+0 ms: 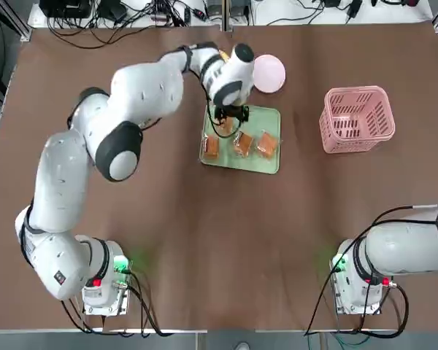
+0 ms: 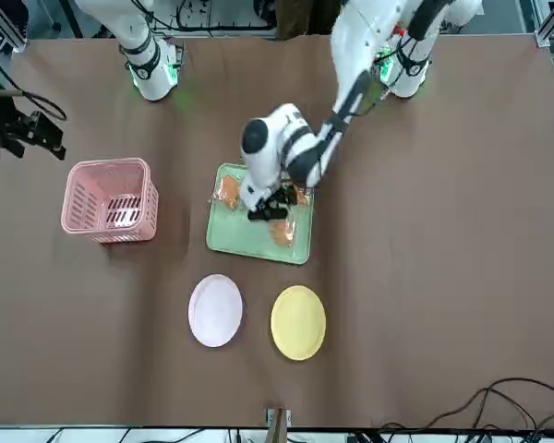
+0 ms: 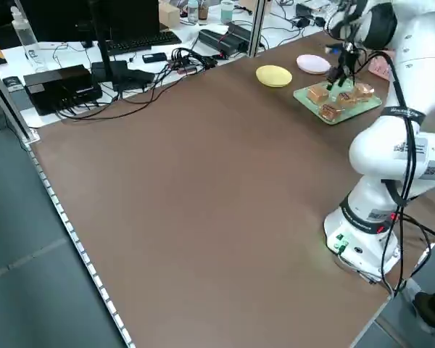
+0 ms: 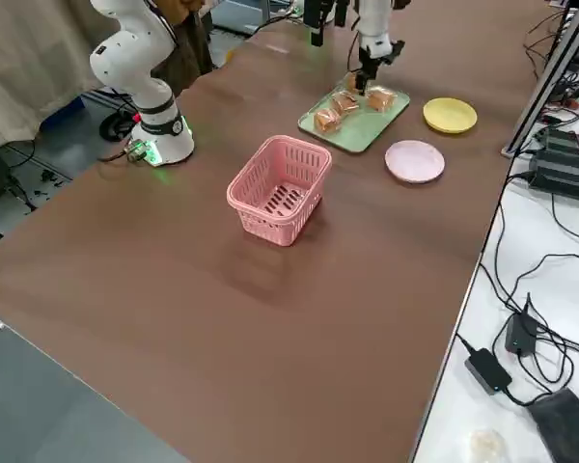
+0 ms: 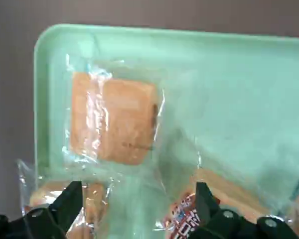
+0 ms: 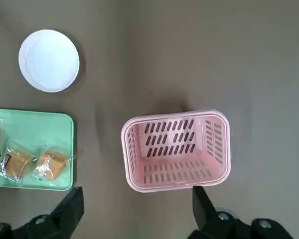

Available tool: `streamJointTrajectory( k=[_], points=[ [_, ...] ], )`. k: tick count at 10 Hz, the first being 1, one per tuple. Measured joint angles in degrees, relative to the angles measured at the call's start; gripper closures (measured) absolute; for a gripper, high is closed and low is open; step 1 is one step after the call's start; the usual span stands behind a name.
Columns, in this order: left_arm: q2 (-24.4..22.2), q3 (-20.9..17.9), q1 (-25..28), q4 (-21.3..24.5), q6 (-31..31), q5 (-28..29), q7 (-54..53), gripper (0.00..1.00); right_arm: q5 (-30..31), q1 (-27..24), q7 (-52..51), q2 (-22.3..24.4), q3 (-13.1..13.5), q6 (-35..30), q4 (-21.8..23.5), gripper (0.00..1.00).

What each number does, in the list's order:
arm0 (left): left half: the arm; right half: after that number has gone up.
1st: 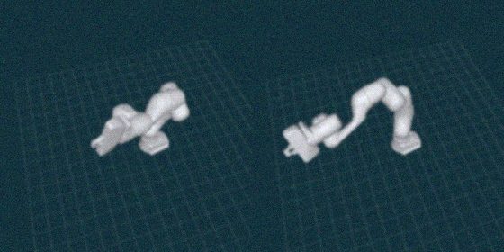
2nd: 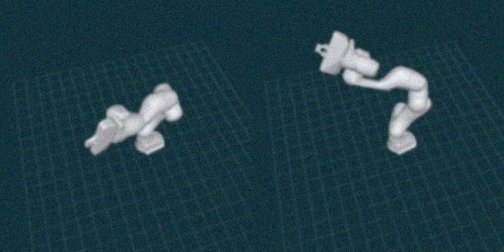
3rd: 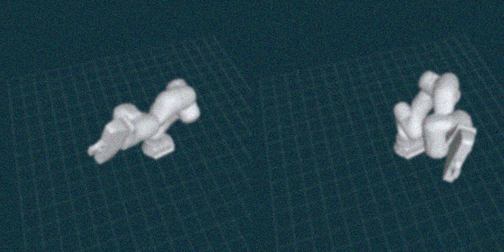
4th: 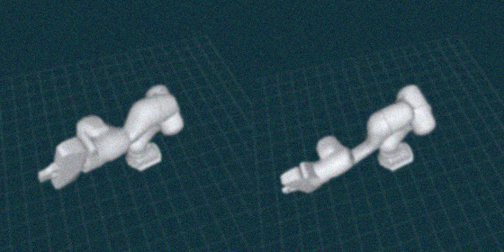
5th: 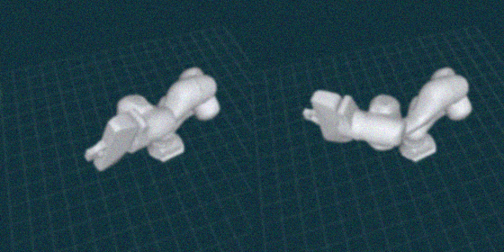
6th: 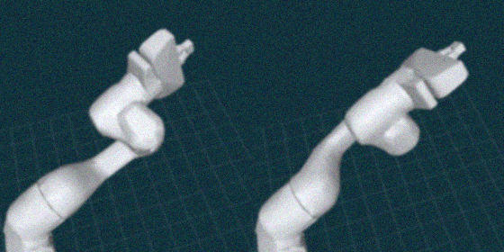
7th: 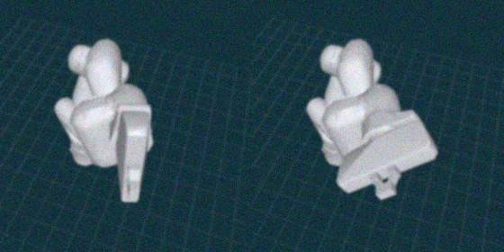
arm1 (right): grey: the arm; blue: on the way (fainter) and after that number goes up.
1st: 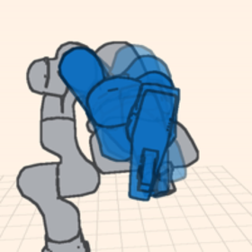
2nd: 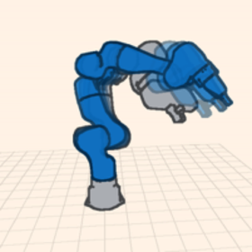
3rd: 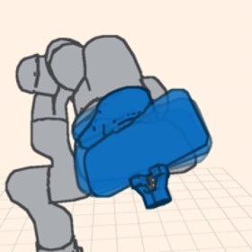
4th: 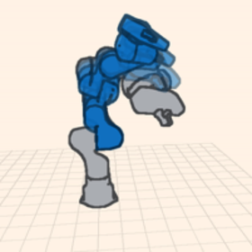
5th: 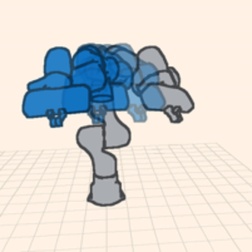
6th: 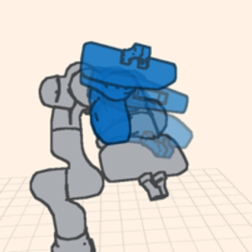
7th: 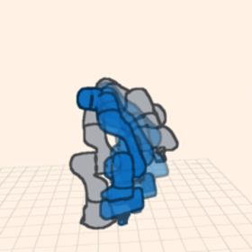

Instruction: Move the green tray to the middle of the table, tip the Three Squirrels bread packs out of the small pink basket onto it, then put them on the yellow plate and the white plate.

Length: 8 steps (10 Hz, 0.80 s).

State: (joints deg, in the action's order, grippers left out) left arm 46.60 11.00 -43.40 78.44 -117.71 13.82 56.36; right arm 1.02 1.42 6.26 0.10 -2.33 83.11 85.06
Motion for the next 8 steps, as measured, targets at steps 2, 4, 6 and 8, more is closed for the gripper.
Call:
streamJointTrajectory(
  k=[2, 4, 6, 8],
  points=[
    [1.7, -0.5, 0.9, 0.0, -0.3, 1.6, -0.2, 0.00, 0.0, 0.2, 0.0, 0.0, -0.1, -0.8, 0.1, 0.04],
    [2.0, -1.0, 2.3, 0.0, -0.3, 2.1, -0.7, 0.00, 0.0, 1.3, 0.0, 0.0, -0.1, -0.8, 0.2, 0.04],
    [2.0, -2.3, 3.7, 0.1, -0.3, 2.3, -2.9, 0.00, 0.0, 1.4, 0.0, 0.0, -0.1, -0.3, 0.5, 0.04],
    [2.0, -2.9, 4.3, 0.1, -0.2, 2.3, -4.7, 0.00, 0.0, 1.4, 0.0, 0.0, 0.0, 0.4, 0.6, 0.04]
  ],
)
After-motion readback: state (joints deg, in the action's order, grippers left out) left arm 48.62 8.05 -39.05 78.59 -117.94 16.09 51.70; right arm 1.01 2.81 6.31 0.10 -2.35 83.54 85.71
